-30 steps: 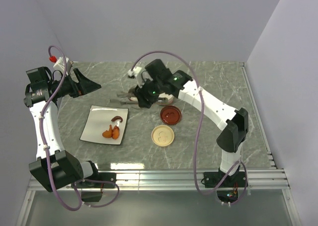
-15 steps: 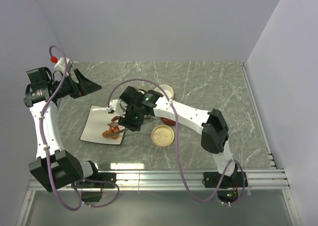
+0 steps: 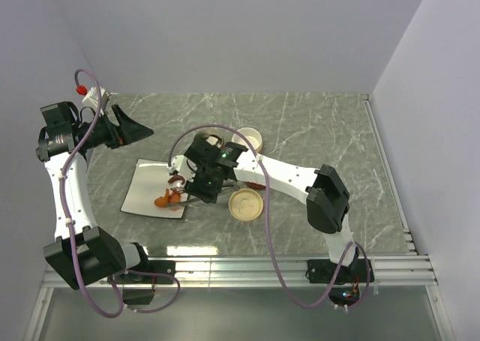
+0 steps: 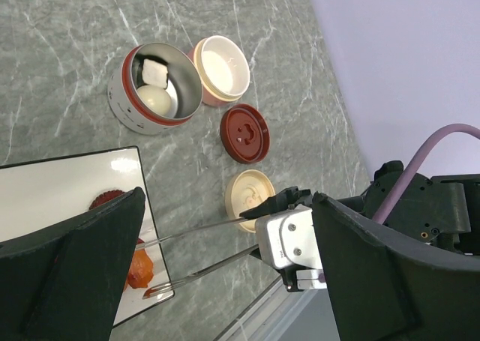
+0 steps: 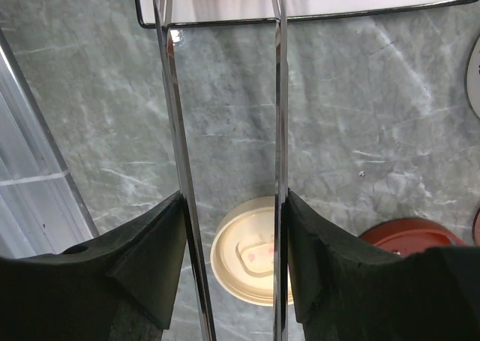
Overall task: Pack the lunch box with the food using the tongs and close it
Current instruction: Pick up the food using the clamp, then place the food into the lunch box, then pick up the food using the clamp
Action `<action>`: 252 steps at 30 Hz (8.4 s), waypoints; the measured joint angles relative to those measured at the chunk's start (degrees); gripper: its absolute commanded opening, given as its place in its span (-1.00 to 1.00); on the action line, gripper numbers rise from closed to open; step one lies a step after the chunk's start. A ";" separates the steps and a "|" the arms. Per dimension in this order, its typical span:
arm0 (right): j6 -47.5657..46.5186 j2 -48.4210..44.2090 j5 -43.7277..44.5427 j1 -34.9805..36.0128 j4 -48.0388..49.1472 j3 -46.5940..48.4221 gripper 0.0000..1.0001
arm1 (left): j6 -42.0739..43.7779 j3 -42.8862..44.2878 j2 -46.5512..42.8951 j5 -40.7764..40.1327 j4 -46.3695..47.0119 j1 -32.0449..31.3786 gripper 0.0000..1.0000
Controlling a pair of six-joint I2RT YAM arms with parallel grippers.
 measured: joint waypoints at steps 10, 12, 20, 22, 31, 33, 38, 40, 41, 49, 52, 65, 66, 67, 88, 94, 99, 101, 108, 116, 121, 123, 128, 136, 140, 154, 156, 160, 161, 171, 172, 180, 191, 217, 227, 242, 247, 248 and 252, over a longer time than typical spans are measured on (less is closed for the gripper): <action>-2.12 -0.44 1.14 0.11 0.55 2.73 0.20 | 0.02 0.00 0.00 -0.02 0.26 0.00 0.99; -3.19 -0.44 1.77 0.31 0.85 3.80 0.22 | 0.07 0.00 0.00 -0.02 0.22 0.00 0.99; -8.59 0.15 4.07 3.76 1.84 4.28 0.22 | 0.07 0.00 0.00 -0.02 0.22 0.00 0.99; -9.70 0.42 4.48 4.44 1.90 4.28 0.21 | 0.09 0.00 0.00 -0.02 0.20 0.00 0.99; -12.81 4.74 8.31 5.16 3.50 4.85 0.14 | 0.70 0.00 0.00 -0.04 -0.13 0.00 0.99; -13.16 5.68 8.85 5.16 3.58 4.87 0.13 | 0.96 0.00 0.00 -0.04 -0.13 0.00 0.99; -14.23 6.78 9.55 5.16 4.13 4.87 0.10 | 1.11 0.00 0.00 -0.04 -0.13 0.02 0.99; -14.53 6.95 9.60 5.16 4.15 5.07 0.09 | 1.14 0.00 0.00 -0.04 -0.13 0.07 0.99; -14.67 7.10 9.62 5.16 4.17 5.22 0.09 | 1.14 0.00 0.00 -0.04 -0.13 0.11 0.99; -15.65 8.63 10.32 5.16 4.20 7.10 -0.08 | 1.53 0.00 0.00 -0.04 -0.17 0.50 0.99; -15.58 8.66 10.43 5.16 3.82 8.22 -0.16 | 1.53 0.00 0.00 -0.04 -0.15 0.55 0.99; -13.62 8.50 9.62 5.16 3.93 10.71 -0.21 | 1.49 0.00 0.00 -0.04 -0.15 0.70 0.99; -13.46 8.44 9.60 5.16 3.91 10.71 -0.22 | 1.49 0.00 0.00 -0.04 -0.15 0.70 0.99; -13.38 8.35 9.53 5.16 3.93 10.73 -0.23 | 1.46 0.00 0.00 -0.04 -0.15 0.70 0.99; -10.67 4.79 8.50 5.11 3.78 11.21 -0.25 | 1.07 0.00 0.07 -0.04 -0.11 0.74 0.99; -9.42 0.72 8.11 4.50 3.08 11.47 -0.27 | 1.07 0.00 0.07 -0.04 -0.13 0.74 0.99; -8.41 -5.66 7.76 1.64 2.73 9.14 -0.28 | 0.87 0.00 0.07 -0.02 -0.09 0.74 0.99; -7.96 -8.70 7.45 -0.52 2.27 7.74 -0.28 | 0.70 0.00 0.07 0.00 -0.04 0.74 0.99; -6.54 -17.53 6.58 -10.56 1.70 1.68 -0.29 | -0.26 0.00 0.07 0.02 0.17 0.74 0.99; -6.34 -21.49 6.71 -21.11 1.84 -9.29 -0.30 | -0.68 0.00 0.07 0.15 0.90 0.74 0.99; -6.12 -21.38 6.84 -24.72 1.62 -12.31 -0.33 | -0.68 0.00 0.07 0.39 1.16 0.74 0.99; -5.81 -21.31 6.80 -25.92 1.90 -12.31 -0.33 | -0.66 0.00 0.07 0.44 1.16 0.74 0.99; -5.01 -20.50 6.38 -28.46 2.82 -12.31 -0.34 | -0.66 0.00 0.07 0.48 1.14 0.74 0.99; -4.46 -16.79 6.12 -29.90 3.48 -12.63 -0.35 | -0.61 0.00 0.07 0.48 1.14 0.74 0.99; -4.35 -16.65 5.86 -30.01 3.82 -13.05 -0.35 | -0.50 0.00 0.07 0.46 1.14 0.74 0.99; -3.69 -12.63 5.64 -30.01 4.98 -13.05 -0.35 | -0.46 0.00 0.07 0.46 1.14 0.74 0.99; -3.72 -12.63 6.14 -30.01 5.01 -13.05 -0.34 | -0.46 0.00 0.07 0.46 1.14 0.74 0.99; -3.72 -12.63 6.95 -30.01 4.96 -13.05 -0.30 | -0.46 0.00 0.07 0.46 1.16 0.74 0.99; -3.72 -12.63 7.04 -30.01 4.96 -13.05 -0.28 | -0.46 0.00 0.07 0.46 1.16 0.74 0.99; -3.58 -12.57 7.10 -30.01 3.43 -12.98 -0.17 | -0.59 0.00 0.09 0.48 1.25 0.74 0.99; -3.50 -12.52 7.10 -30.01 3.17 -12.94 -0.15 | -0.61 0.00 0.09 0.48 1.22 0.74 0.99; -3.26 -12.46 7.08 -30.01 2.54 -12.66 0.03 | -0.66 0.00 0.09 0.52 1.29 0.74 0.99; -3.04 -12.44 6.56 -30.01 1.03 -9.64 0.08 | -1.09 0.00 0.24 0.61 1.62 0.74 0.99; 2.19 -10.62 -4.22 -2.12 -4.00 -2.01 0.05 | -1.38 0.00 0.22 0.68 1.49 0.74 0.99; 7.50 -2.23 -5.53 -1.01 -6.10 2.49 0.14 | -0.85 -0.02 -0.02 0.31 1.16 0.74 0.99; 15.23 0.50 -3.82 -1.01 -5.66 4.55 0.20 | 0.26 -0.98 -0.37 -0.52 0.72 0.74 0.99; 16.26 0.50 -2.75 -1.03 -5.35 4.57 0.24 | 0.26 -1.70 -0.48 -0.52 0.79 0.76 0.99; 16.33 0.50 -2.78 -1.09 -5.35 4.57 0.24 | 0.26 -1.73 -0.48 -0.52 0.76 0.76 0.99; 16.72 0.83 -3.10 -1.31 -5.40 4.66 0.24 | 0.26 -1.73 -0.48 -0.52 0.87 0.76 0.99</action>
